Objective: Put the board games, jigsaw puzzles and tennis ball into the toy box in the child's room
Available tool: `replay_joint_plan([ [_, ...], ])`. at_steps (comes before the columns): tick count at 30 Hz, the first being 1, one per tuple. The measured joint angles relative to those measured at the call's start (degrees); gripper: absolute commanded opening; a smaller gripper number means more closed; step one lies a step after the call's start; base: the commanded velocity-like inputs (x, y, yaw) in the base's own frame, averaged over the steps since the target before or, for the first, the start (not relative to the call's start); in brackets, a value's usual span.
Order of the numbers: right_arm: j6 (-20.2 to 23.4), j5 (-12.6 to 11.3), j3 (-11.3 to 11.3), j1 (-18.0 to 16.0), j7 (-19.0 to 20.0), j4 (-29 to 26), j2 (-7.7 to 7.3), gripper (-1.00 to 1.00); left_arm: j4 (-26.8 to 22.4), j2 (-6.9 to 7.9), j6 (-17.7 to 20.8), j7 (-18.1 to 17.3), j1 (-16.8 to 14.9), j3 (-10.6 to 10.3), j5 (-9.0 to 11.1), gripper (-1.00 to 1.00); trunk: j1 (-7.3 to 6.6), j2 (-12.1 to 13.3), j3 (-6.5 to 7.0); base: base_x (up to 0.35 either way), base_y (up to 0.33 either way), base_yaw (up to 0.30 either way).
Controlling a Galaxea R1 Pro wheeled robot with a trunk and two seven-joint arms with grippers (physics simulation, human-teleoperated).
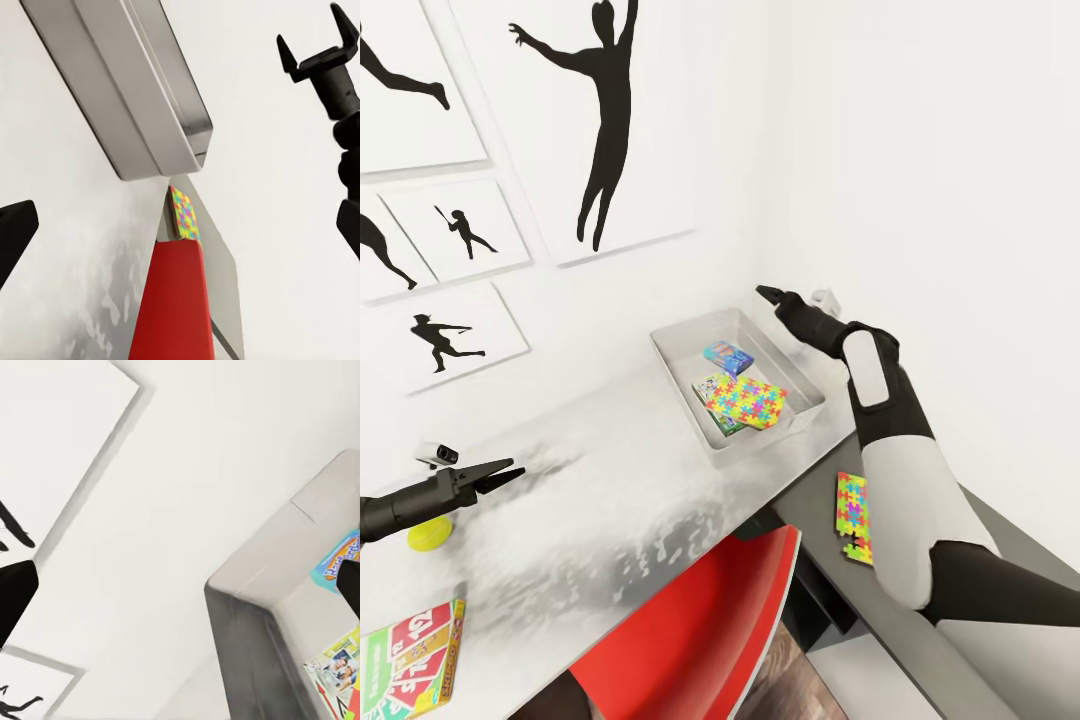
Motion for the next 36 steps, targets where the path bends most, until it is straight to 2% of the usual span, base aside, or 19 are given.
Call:
replay_joint_plan([
  [8,8.32,-0.56,0.08,0.91,-0.38,-8.07,-0.25,1.0,0.0,0.0,0.0,0.0,0.0,0.05,0.01,1.0,0.0,0.0,0.0,0.0,0.0,0.0],
  [14,15.7,-0.76,-0.81,2.68,-0.63,-15.21,-0.43,1.0,0.0,0.0,0.0,0.0,0.0,0.01,0.02,1.0,0.0,0.0,0.0,0.0,0.0,0.0],
  [19,20.1,-0.51,-3.54,6.21,-0.71,-22.93,-0.54,1.0,0.0,0.0,-0.01,0.0,0.0,0.04,-0.05,1.0,0.0,0.0,0.0,0.0,0.0,0.0],
  [24,22.18,-0.63,-7.07,9.16,-0.83,-28.88,-0.92,1.0,0.0,0.16,-0.02,0.0,0.02,0.07,-0.03,1.0,0.0,0.0,0.0,0.0,0.0,0.0],
  [29,22.87,-0.78,-9.19,11.66,-0.79,-31.38,-3.16,1.0,0.0,0.3,-0.06,0.0,0.25,0.12,0.05,1.0,0.0,0.0,0.0,0.0,0.0,0.0],
  [30,22.87,-0.8,-9.47,12.28,-0.77,-31.63,-3.77,1.0,0.0,0.33,-0.07,0.0,0.29,0.13,0.08,1.0,0.0,0.01,0.0,0.0,0.0,0.0],
  [31,22.86,-0.67,-9.89,13.58,-0.73,-31.97,-5.02,1.0,-0.01,0.37,-0.07,0.0,0.36,0.14,0.13,1.0,0.0,0.01,-0.01,0.0,0.0,0.0],
  [36,22.88,-0.85,-11.19,16.32,-0.64,-32.4,-8.13,1.0,0.0,0.42,-0.08,0.0,0.51,0.15,0.24,1.0,0.0,0.0,0.0,0.0,0.0,0.0],
])
